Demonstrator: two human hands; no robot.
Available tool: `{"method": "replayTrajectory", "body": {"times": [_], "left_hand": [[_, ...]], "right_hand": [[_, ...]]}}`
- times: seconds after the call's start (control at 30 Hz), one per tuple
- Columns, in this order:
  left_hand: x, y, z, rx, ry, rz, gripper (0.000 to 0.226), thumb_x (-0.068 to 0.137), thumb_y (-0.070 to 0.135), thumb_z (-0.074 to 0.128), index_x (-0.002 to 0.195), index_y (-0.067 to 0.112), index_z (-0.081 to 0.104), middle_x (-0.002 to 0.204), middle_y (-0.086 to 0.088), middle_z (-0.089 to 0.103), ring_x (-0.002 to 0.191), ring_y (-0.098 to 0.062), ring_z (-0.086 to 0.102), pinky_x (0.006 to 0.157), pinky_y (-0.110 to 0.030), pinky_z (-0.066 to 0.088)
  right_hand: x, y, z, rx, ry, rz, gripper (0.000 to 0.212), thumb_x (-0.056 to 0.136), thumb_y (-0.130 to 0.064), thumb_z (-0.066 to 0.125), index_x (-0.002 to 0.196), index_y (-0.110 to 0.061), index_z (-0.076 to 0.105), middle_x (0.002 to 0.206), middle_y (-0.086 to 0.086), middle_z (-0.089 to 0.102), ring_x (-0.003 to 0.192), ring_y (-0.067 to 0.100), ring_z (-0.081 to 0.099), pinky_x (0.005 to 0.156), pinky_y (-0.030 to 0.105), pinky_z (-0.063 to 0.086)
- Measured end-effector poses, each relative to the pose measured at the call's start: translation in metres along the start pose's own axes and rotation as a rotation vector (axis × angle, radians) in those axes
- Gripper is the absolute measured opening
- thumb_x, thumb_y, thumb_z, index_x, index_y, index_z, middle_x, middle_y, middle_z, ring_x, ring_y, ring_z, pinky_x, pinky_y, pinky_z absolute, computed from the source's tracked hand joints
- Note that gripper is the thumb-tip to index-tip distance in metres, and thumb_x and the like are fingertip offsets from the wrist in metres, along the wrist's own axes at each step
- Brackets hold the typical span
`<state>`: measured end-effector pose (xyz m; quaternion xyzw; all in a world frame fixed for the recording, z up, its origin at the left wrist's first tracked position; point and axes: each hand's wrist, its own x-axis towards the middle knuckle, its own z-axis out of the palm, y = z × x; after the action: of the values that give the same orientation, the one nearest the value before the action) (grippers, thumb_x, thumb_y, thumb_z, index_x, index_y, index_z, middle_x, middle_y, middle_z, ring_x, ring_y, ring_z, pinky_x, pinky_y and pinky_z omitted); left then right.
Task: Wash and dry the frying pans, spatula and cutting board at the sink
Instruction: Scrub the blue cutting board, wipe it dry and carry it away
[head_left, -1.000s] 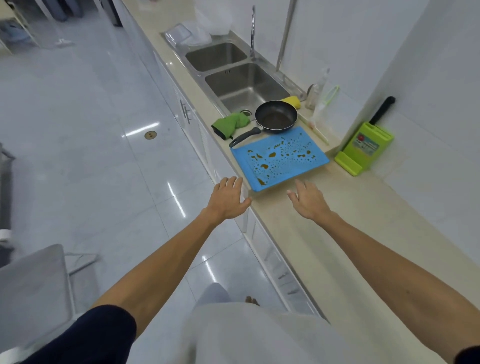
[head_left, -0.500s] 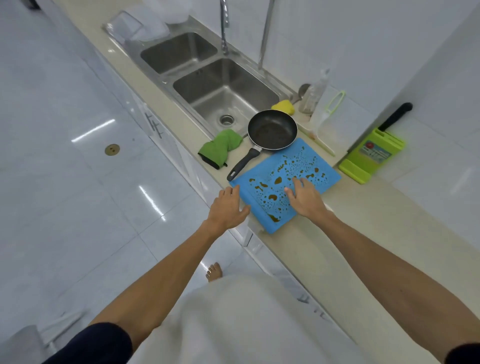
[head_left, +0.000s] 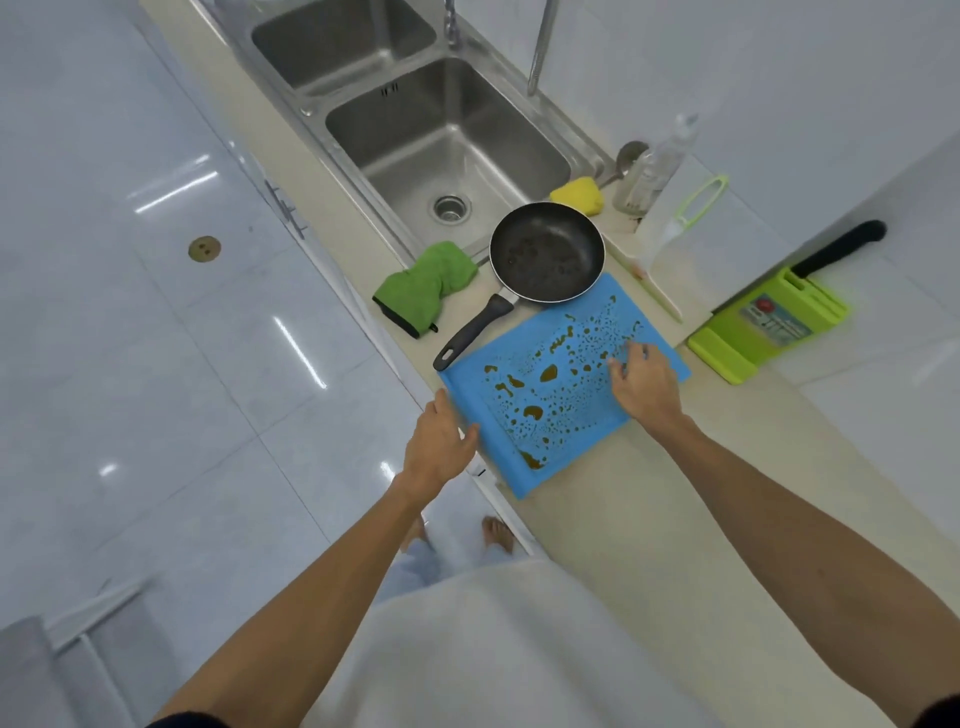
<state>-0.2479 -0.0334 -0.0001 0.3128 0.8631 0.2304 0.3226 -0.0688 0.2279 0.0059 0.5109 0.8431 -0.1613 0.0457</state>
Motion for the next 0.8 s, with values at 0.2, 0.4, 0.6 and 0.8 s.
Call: {"method": "replayTrajectory", "body": {"times": [0.2,0.4,0.6,0.8], "left_hand": [[0.003,0.009,0.036,-0.216,0.096,-0.111,0.048,0.095,0.036,0.059,0.129,0.009,0.041,0.111,-0.009,0.06,0.095,-0.026,0.064,0.075,-0.039,0.054],[0.006,0.029,0.061,-0.306,0.208,-0.203,0.034,0.101,0.029,0.05,0.129,0.01,0.043,0.115,-0.002,0.06,0.093,-0.019,0.061,0.073,-0.034,0.049],[0.016,0.033,0.063,-0.198,0.254,-0.352,0.025,0.102,0.017,0.045,0.119,0.0,0.046,0.099,-0.009,0.056,0.082,-0.023,0.056,0.065,-0.033,0.043],[0.009,0.032,0.062,-0.155,0.227,-0.366,0.02,0.1,0.016,0.048,0.114,0.002,0.047,0.099,-0.009,0.057,0.079,-0.022,0.057,0.064,-0.035,0.049]], "right_hand": [[0.058,0.045,0.003,0.008,0.064,0.065,0.046,0.104,-0.033,0.047,0.135,0.002,0.048,0.127,0.031,0.052,0.115,0.049,0.053,0.098,0.057,0.045],[0.09,0.078,0.012,0.1,0.015,0.065,0.041,0.105,-0.03,0.045,0.132,0.001,0.049,0.131,0.032,0.048,0.122,0.048,0.047,0.099,0.052,0.041],[0.095,0.084,0.017,0.216,0.018,0.105,0.035,0.106,-0.029,0.041,0.122,0.001,0.051,0.127,0.027,0.05,0.116,0.043,0.05,0.097,0.048,0.041],[0.07,0.098,0.022,0.328,0.004,0.174,0.028,0.106,-0.03,0.04,0.111,-0.004,0.051,0.113,0.023,0.06,0.105,0.039,0.057,0.082,0.043,0.042]]}}
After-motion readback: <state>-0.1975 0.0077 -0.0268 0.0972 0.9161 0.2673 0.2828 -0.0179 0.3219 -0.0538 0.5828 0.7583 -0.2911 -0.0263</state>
